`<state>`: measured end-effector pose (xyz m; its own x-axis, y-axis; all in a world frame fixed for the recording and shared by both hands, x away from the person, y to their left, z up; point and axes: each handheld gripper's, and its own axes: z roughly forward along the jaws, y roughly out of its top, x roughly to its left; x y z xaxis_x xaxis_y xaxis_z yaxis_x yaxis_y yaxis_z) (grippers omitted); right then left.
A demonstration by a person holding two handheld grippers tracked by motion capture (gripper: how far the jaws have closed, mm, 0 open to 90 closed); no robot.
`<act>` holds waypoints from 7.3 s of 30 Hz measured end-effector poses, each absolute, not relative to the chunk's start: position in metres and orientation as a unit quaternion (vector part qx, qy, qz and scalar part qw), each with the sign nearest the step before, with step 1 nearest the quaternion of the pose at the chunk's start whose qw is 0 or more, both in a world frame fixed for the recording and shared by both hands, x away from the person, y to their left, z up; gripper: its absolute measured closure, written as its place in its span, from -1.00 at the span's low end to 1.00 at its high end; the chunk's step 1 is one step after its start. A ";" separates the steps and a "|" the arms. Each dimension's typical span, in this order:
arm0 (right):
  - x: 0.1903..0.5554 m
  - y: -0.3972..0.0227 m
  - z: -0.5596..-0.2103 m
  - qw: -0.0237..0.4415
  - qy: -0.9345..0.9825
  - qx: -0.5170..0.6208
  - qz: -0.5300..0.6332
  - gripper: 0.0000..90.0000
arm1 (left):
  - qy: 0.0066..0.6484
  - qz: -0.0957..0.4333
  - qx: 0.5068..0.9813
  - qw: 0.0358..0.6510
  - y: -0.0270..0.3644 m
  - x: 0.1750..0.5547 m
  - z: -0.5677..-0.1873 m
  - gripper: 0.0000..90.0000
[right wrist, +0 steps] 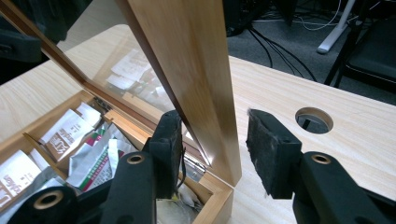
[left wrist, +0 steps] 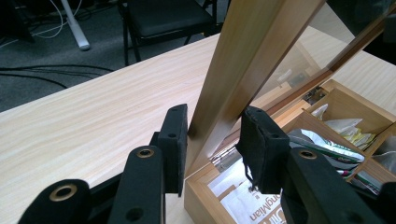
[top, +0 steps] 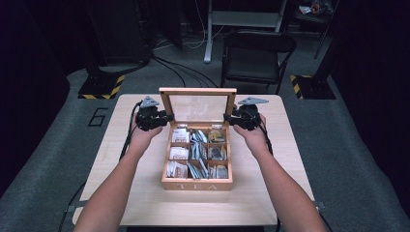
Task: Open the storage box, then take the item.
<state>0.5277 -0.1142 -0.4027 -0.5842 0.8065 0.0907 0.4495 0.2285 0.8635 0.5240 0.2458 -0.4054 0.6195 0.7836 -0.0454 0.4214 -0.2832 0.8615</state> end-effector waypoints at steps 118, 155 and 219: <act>0.454 -0.102 -0.408 0.183 0.799 0.381 0.428 0.13 | 0.433 0.140 0.766 0.455 0.280 0.421 -0.446 -0.01; 0.394 -0.056 -0.442 0.133 0.819 0.332 0.449 0.28 | 0.438 0.147 0.767 0.445 0.286 0.409 -0.453 0.01; 0.391 -0.022 -0.468 0.118 0.857 0.307 0.397 0.98 | 0.440 0.144 0.763 0.451 0.285 0.409 -0.453 0.01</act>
